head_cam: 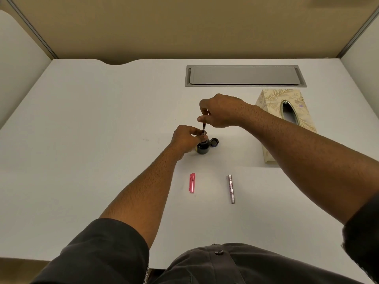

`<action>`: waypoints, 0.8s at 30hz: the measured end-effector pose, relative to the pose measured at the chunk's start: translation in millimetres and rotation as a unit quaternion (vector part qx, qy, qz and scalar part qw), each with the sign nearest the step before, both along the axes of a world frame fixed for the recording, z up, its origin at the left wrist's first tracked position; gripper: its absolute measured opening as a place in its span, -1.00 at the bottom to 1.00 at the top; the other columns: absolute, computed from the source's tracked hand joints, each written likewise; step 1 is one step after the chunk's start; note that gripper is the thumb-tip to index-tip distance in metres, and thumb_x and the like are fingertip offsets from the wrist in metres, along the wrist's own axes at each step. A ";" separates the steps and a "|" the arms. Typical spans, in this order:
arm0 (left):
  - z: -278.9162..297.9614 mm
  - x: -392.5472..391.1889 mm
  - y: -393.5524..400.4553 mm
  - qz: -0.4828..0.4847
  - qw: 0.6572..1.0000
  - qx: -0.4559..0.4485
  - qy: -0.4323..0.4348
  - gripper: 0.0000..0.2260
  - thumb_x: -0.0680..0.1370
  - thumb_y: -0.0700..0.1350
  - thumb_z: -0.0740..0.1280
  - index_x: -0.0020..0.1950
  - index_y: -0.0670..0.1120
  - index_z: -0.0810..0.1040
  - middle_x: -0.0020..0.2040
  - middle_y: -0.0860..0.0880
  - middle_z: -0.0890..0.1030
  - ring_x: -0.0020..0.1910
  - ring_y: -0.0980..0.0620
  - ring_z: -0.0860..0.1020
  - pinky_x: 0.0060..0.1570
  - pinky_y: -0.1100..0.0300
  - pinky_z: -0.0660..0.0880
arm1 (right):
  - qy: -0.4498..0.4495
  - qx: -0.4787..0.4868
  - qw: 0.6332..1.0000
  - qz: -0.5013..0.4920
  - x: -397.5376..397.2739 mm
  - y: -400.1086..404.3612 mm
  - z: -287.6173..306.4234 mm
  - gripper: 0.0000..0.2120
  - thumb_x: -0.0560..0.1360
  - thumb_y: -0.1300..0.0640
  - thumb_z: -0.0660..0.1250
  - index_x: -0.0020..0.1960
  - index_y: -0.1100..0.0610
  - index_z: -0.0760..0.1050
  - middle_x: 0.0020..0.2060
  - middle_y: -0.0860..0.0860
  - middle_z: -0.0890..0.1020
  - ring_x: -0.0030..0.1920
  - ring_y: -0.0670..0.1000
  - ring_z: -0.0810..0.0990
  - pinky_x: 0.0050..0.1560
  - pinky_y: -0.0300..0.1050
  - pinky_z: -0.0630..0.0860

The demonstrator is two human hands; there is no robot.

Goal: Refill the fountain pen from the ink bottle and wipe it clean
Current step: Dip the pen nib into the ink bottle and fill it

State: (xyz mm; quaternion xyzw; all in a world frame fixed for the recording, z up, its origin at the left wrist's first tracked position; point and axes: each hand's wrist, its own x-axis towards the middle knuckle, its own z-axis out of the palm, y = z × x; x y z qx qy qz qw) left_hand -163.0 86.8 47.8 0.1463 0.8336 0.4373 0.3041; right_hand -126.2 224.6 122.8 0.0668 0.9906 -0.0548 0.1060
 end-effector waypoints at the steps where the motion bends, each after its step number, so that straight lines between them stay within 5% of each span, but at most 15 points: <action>1: 0.1 0.3 0.2 0.000 1.000 0.001 0.000 -0.74 0.45 -0.07 0.48 0.10 -0.12 0.67 0.15 -0.07 0.62 0.09 0.03 0.48 0.03 0.16 0.36 | -0.002 0.001 1.000 0.007 -0.2 0.9 -0.1 -0.78 0.58 -0.10 0.23 0.03 0.06 0.43 -0.14 -0.01 0.52 -0.12 0.01 0.52 -0.18 -0.08 0.46; 7: -0.5 0.6 0.5 0.004 1.000 -0.001 0.002 -0.75 0.45 -0.07 0.49 0.09 -0.11 0.68 0.16 -0.07 0.62 0.08 0.05 0.47 0.03 0.16 0.36 | -0.010 0.008 1.000 0.016 -2.3 0.6 -0.1 -0.89 0.59 0.02 0.25 -0.06 0.04 0.40 -0.12 -0.01 0.53 -0.11 0.02 0.53 -0.13 -0.05 0.51; 13: 0.6 0.9 -0.6 0.000 1.000 0.006 0.003 -0.76 0.45 -0.07 0.49 0.08 -0.11 0.68 0.09 -0.05 0.64 0.06 0.04 0.50 0.00 0.18 0.37 | -0.026 0.023 0.999 -0.006 -2.8 -3.1 -3.7 -0.64 0.63 -0.11 0.10 0.02 0.13 0.53 -0.15 0.01 0.53 -0.09 0.03 0.53 -0.09 -0.02 0.52; 17: 1.8 1.5 -1.1 -0.001 1.000 0.003 0.004 -0.77 0.46 -0.06 0.48 0.08 -0.10 0.68 0.07 -0.05 0.63 0.00 0.05 0.49 -0.04 0.18 0.37 | -0.018 0.043 0.999 -0.009 -3.3 -2.4 -1.4 -0.56 0.60 -0.23 0.08 -0.10 0.12 0.48 -0.29 -0.02 0.47 -0.16 0.01 0.52 -0.15 -0.04 0.48; 24: 1.4 1.4 0.2 0.007 1.000 -0.003 0.002 -0.75 0.45 -0.06 0.49 0.08 -0.12 0.68 0.11 -0.07 0.61 0.04 0.03 0.47 -0.03 0.17 0.38 | -0.026 0.013 0.999 0.039 0.2 1.9 2.7 -0.79 0.56 -0.06 0.27 0.09 0.06 0.45 -0.08 -0.02 0.53 -0.07 0.02 0.53 -0.12 -0.07 0.50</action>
